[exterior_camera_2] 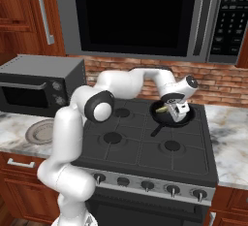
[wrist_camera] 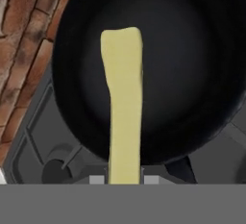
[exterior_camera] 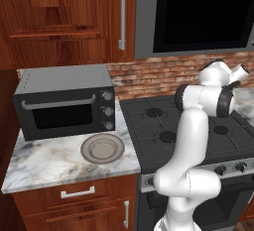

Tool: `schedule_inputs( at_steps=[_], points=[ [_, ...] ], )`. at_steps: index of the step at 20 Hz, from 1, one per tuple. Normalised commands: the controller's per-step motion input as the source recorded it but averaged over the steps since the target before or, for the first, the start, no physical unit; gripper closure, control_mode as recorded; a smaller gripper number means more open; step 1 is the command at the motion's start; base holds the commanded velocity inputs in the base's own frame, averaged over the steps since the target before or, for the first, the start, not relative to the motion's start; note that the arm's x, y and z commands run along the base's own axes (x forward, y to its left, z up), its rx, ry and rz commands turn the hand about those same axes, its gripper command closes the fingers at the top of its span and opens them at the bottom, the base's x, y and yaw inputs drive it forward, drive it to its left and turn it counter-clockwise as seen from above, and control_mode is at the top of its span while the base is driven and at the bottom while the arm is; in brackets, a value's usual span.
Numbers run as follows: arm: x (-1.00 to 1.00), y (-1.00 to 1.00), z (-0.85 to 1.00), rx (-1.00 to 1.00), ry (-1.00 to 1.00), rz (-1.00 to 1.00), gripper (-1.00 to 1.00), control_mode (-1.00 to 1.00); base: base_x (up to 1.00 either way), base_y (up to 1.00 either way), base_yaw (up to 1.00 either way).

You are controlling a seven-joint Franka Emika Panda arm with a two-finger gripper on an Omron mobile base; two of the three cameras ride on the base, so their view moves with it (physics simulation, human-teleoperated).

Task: Pick up the butter stick and place it in the pan. Then turn on the burner for the pan.

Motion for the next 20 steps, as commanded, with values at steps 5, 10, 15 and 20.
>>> schedule_inputs(
  at_steps=[5, 10, 15, 20],
  points=[
    [0.29, -0.08, -0.23, -0.03, 0.0, 0.01, 1.0, -1.0, 0.0, 0.0, 0.0],
    [0.24, -0.05, -0.25, -0.04, 0.0, 0.01, 1.0, -1.0, 0.0, 0.0, 0.0],
    [0.22, -0.04, -0.24, -0.04, 0.0, 0.01, 1.0, -1.0, 0.0, 0.0, 0.0],
    [0.19, -0.03, -0.17, -0.01, 0.0, 0.01, 1.0, -1.0, 0.0, 0.0, 0.0]
  ],
)
